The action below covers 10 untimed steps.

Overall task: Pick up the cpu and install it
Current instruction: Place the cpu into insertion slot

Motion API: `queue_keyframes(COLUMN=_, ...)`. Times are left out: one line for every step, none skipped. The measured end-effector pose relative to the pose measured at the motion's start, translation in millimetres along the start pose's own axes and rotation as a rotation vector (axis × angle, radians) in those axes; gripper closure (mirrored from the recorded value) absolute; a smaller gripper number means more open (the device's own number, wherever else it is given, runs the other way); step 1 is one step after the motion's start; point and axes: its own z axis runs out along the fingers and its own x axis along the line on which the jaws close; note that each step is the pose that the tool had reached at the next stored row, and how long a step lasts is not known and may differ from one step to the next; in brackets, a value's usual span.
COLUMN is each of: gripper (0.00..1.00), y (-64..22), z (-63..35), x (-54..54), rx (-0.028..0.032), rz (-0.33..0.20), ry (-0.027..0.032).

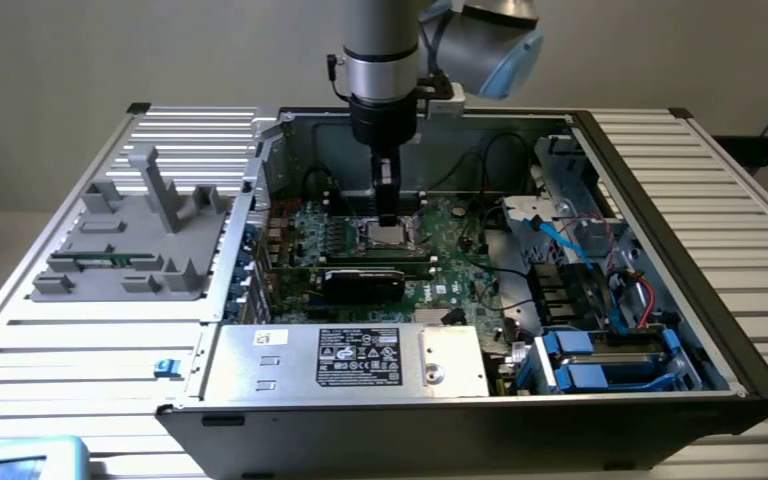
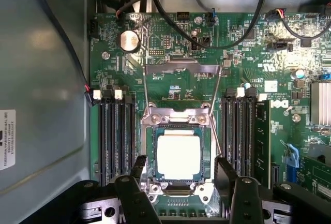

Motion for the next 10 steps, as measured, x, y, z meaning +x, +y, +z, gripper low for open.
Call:
queue_keyframes(gripper=0.36, y=0.2, z=-3.4, x=0.0, rx=-0.0001, rz=0.000, ry=0.0000)
queue_keyframes(gripper=0.36, y=0.4, z=-6.3, x=0.0, rx=-0.0001, rz=0.000, ry=0.0000)
queue_keyframes(gripper=0.36, y=0.7, z=-9.6, x=-0.1, rx=-0.0008, rz=0.000, ry=0.0001)
queue_keyframes(gripper=0.36, y=1.0, z=-13.3, x=-0.1, rx=-0.0016, rz=0.000, ry=0.0001)
queue_keyframes(gripper=0.36, y=1.2, z=-16.9, x=-0.1, rx=-0.0020, rz=0.000, ry=0.0001)
queue_keyframes(gripper=0.36, y=1.5, z=-20.4, x=-0.2, rx=-0.0024, rz=0.000, ry=0.0001)
queue_keyframes(gripper=0.36, y=1.7, z=-23.7, x=-0.3, rx=-0.0026, rz=0.000, ry=0.0000)
queue_keyframes(gripper=0.36, y=1.9, z=-27.1, x=-0.3, rx=-0.0030, rz=0.000, ry=0.0002)
queue_keyframes(gripper=0.36, y=2.1, z=-30.6, x=-0.4, rx=-0.0032, rz=0.000, ry=0.0002)
queue_keyframes(gripper=0.36, y=2.4, z=-34.3, x=-0.6, rx=-0.0031, rz=0.000, ry=0.0000)
